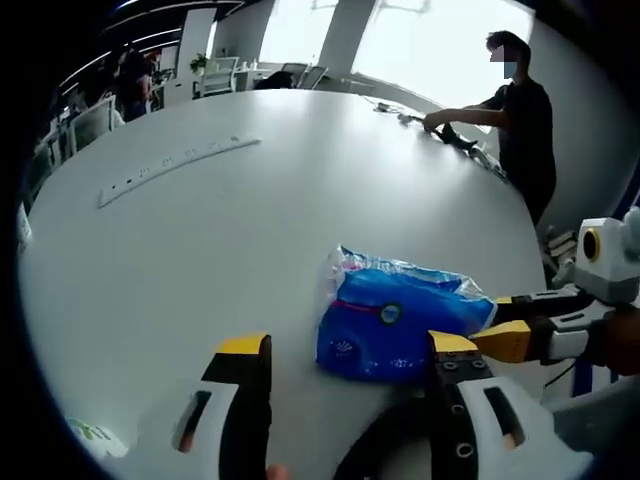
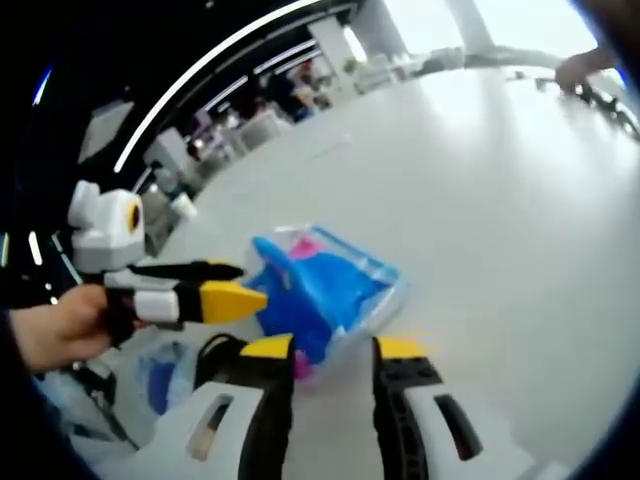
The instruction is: Arrange the tabletop items into an orderly group along one side of the table until the central work area is clear of visible clutter.
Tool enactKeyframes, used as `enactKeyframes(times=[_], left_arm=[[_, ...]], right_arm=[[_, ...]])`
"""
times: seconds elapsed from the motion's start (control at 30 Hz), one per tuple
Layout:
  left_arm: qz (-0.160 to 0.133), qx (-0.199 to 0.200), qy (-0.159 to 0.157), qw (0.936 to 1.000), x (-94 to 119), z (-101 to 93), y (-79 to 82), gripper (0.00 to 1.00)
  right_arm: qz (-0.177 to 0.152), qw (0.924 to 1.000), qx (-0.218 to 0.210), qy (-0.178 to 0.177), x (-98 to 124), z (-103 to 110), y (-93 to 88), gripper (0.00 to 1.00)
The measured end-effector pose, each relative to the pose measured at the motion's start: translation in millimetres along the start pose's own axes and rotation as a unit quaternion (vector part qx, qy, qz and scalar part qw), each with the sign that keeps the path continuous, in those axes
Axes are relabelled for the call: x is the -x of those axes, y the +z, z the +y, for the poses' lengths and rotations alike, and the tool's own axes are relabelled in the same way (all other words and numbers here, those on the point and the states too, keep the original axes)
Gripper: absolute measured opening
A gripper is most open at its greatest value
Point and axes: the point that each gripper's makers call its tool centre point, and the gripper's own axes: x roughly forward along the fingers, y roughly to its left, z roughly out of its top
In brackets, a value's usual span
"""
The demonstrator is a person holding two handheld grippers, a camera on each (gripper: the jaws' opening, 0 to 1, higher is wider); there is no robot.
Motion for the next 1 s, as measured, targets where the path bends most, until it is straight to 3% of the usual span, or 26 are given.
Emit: enactKeyframes(times=[0.1,0.23,0.47,1.0], left_arm=[[0.013,0.02,-0.032,0.9992,0,-7.5,-4.8,0.43],[0.009,0.012,-0.019,0.9997,2,-1.3,-3.5,0.28],[0.004,0.009,-0.004,0.9999,7,8.3,-1.8,0.05],[-0.007,0.022,-0.008,0.9997,3,-20.4,2.4,0.02]], right_arm=[[0.007,1.0,0.002,0.002,-1,1,-1.6,0.16],[0.011,0.9999,0.004,-0.002,0,0,-0.3,0.05],[0.006,0.9999,0.005,-0.013,1,-8,5.0,0.0],[0.0,0.9992,0.034,-0.02,14,-35,27.8,0.0]])
